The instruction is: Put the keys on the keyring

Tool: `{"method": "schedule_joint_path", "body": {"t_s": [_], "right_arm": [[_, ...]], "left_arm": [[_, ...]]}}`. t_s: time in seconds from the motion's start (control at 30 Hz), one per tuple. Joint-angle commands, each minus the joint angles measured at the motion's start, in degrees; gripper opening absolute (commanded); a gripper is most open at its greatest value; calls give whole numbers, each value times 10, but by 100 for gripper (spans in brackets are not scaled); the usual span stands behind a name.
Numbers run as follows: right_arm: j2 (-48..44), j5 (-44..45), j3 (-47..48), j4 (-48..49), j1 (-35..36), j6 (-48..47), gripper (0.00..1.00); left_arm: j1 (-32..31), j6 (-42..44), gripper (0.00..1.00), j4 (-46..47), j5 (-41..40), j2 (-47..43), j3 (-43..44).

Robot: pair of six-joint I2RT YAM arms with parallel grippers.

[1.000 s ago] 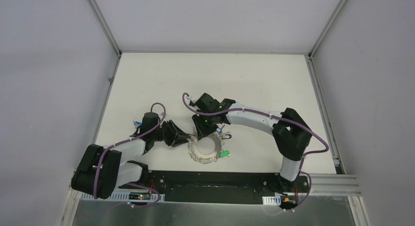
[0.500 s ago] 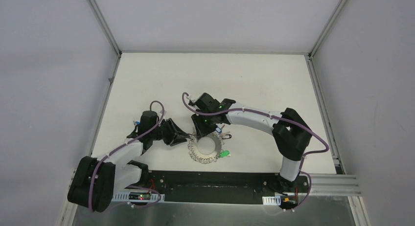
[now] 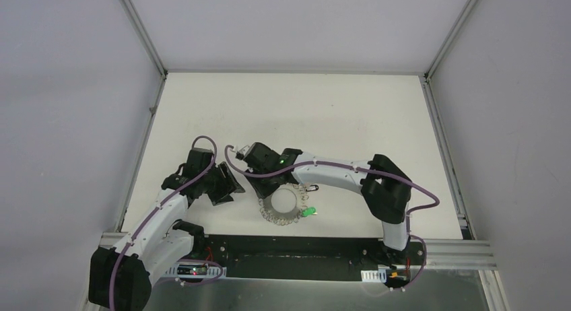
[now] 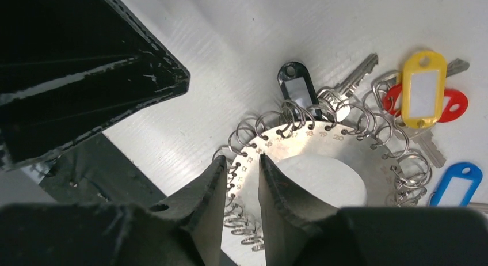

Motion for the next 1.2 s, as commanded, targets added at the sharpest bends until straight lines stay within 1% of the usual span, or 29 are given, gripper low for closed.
{"method": "schedule_joint_path", "body": {"t_s": [0.0, 0.13, 0.23, 0.43, 0.57, 0.73, 0.83, 1.1, 1.17], "right_arm": [[24, 92, 44, -5, 23, -14, 29], [56, 141, 67, -16, 36, -3, 29], [74, 148, 77, -16, 41, -6, 29], [104, 154, 98, -25, 43, -9, 27], [111, 152, 102, -23, 43, -11, 27], [122, 155, 103, -33, 47, -18, 27], [126, 167, 102, -43, 52, -23, 21], [110, 190, 108, -54, 62, -38, 0], [100, 192, 110, -57, 63, -40, 0]], "left_arm": [[8, 16, 56, -123, -106, -8, 62], [8, -5, 59, -173, -157, -45, 87], [8, -30, 65, -201, -189, -90, 93], [8, -66, 69, -209, -197, -171, 78], [8, -69, 69, -209, -194, -182, 69], [8, -63, 69, -205, -192, -168, 74], [8, -62, 69, -202, -189, -165, 73], [8, -65, 68, -195, -184, -174, 63], [8, -64, 68, -194, -183, -175, 62]]}}
